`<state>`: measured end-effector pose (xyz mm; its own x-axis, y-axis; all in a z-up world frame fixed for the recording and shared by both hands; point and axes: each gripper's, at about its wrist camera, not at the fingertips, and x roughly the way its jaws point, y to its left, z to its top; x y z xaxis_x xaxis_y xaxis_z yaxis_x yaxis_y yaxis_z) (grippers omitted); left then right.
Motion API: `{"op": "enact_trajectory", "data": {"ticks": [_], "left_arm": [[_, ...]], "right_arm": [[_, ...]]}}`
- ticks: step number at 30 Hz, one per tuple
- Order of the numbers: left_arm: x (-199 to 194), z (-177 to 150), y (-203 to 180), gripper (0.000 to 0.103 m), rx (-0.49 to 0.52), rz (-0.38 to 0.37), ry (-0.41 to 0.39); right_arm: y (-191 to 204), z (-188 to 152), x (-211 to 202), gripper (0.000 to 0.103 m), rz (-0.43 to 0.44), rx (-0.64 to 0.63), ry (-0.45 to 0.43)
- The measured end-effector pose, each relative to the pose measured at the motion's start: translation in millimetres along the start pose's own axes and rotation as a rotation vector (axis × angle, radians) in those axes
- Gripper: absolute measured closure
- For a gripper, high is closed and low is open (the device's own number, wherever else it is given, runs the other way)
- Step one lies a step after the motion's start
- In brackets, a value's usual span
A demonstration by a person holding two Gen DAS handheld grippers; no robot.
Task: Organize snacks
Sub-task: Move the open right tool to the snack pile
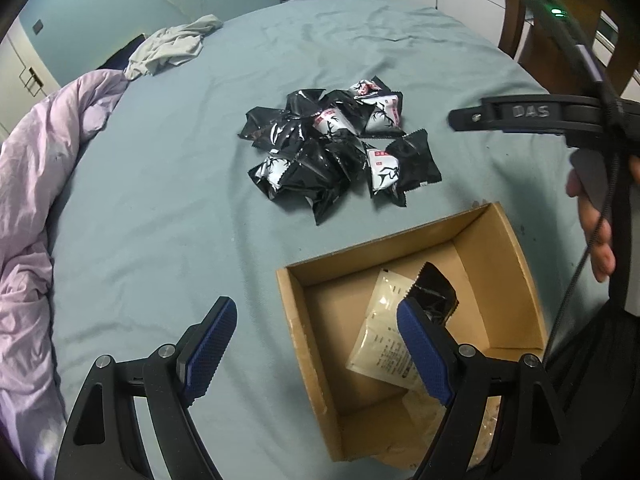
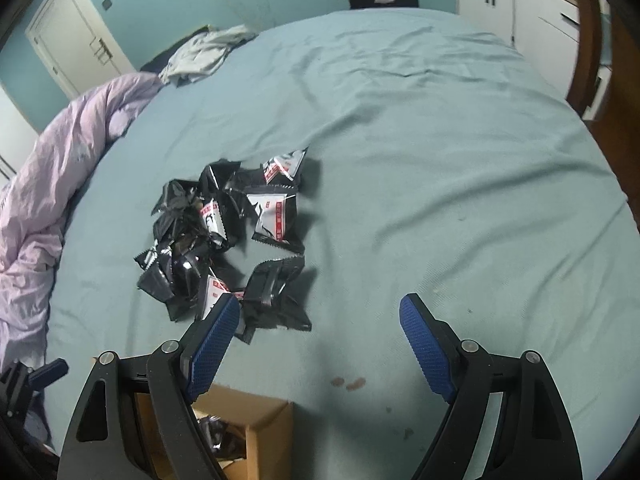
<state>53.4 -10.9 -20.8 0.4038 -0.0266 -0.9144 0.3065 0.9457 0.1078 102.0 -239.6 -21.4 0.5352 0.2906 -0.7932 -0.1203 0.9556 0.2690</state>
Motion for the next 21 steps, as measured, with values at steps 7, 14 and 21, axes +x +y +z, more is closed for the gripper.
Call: {"op": "enact_trajectory", "data": {"ticks": [7,14,21], "left_arm": [[4,4,5,0.020,-0.042,0.003,-0.012],[11,11,17,0.020,-0.093,0.001,-0.014],[12,9,15,0.020,-0.081,0.016,-0.028]], "right_arm": [[11,19,48,0.021,0.012,-0.072,0.119],[10,35,86,0.021,0.056,-0.082,0.191],[2,43,101,0.049,0.024,-0.084,0.177]]}}
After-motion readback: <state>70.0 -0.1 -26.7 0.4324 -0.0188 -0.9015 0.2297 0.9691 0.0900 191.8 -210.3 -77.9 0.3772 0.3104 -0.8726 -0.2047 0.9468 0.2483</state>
